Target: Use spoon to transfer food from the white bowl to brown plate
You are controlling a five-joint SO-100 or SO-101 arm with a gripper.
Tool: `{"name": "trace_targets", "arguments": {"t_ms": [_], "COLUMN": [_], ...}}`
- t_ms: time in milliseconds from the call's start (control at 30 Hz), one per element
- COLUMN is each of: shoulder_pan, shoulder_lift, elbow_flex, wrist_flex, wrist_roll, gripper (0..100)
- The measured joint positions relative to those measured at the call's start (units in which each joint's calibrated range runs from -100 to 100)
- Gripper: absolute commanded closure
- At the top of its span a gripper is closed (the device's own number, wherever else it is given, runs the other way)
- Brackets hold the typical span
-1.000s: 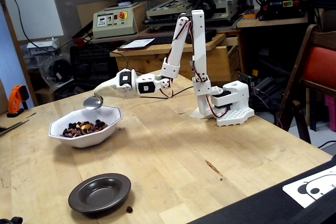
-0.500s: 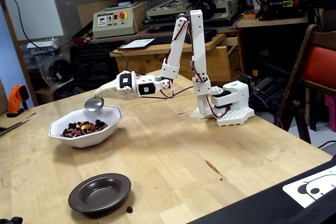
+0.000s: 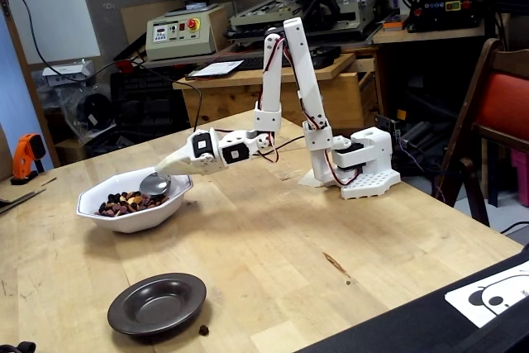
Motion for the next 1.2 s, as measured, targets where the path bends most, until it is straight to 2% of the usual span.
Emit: {"name": "trace_targets", "arguments": {"t_ms": [267, 633, 800, 1200], "shoulder_pan": [-0.07, -0.07, -0.07, -0.07], "shoulder_lift": [2.06, 2.66, 2.66, 2.66], "elbow_flex": [-0.76, -11.36, -11.78, -11.70], "wrist_flex": [-0.64, -0.64, -0.64, -0.32], "wrist_roll": [0.05, 1.37, 3.27, 3.81], "gripper": [98, 98, 97, 98]}}
